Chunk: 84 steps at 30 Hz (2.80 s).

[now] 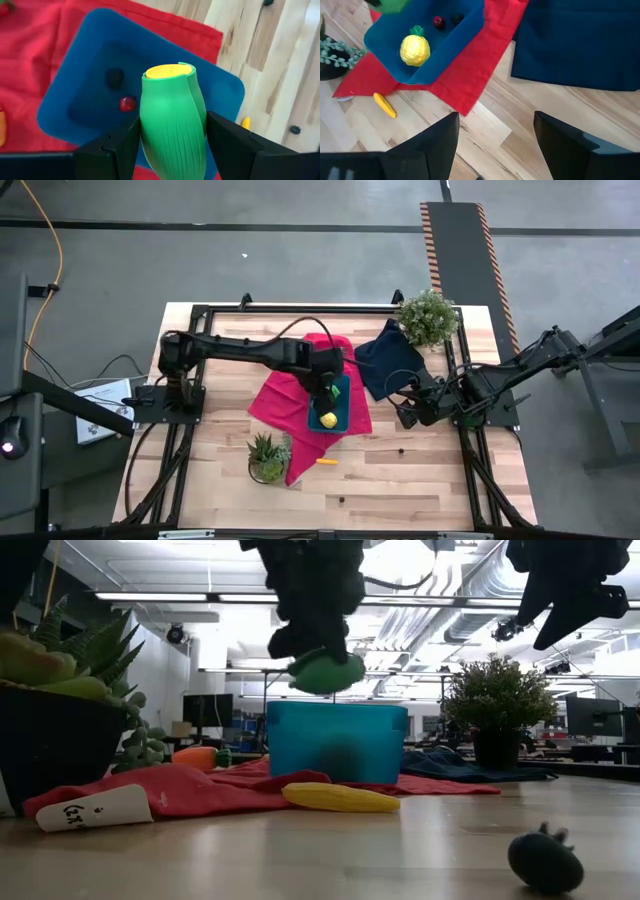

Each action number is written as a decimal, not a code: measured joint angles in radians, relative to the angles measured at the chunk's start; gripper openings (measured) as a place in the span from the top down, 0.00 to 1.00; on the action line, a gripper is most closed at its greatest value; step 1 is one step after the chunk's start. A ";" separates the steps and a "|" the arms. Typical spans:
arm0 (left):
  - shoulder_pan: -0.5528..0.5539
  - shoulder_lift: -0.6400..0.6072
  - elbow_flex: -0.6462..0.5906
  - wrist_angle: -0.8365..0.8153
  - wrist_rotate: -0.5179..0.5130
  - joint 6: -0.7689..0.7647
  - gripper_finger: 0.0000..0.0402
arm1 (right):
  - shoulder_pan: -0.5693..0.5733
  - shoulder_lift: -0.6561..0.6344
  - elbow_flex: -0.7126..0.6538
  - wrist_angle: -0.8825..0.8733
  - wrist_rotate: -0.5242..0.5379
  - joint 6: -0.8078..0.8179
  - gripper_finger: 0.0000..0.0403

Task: Pick and placing Produce into tupperware
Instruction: Put the green corn into the blue bin, then put the right blueberry into the blue bin

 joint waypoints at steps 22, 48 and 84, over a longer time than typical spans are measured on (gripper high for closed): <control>-0.009 0.053 0.002 0.028 -0.007 0.000 0.50 | 0.000 0.000 0.000 0.010 0.004 0.000 0.39; -0.008 0.046 0.198 -0.189 -0.040 0.108 0.42 | 0.027 0.000 0.000 0.021 0.004 0.024 0.39; -0.153 -0.718 -0.068 -0.360 -0.351 -0.197 0.59 | 0.557 0.241 -0.106 0.147 0.368 0.783 0.39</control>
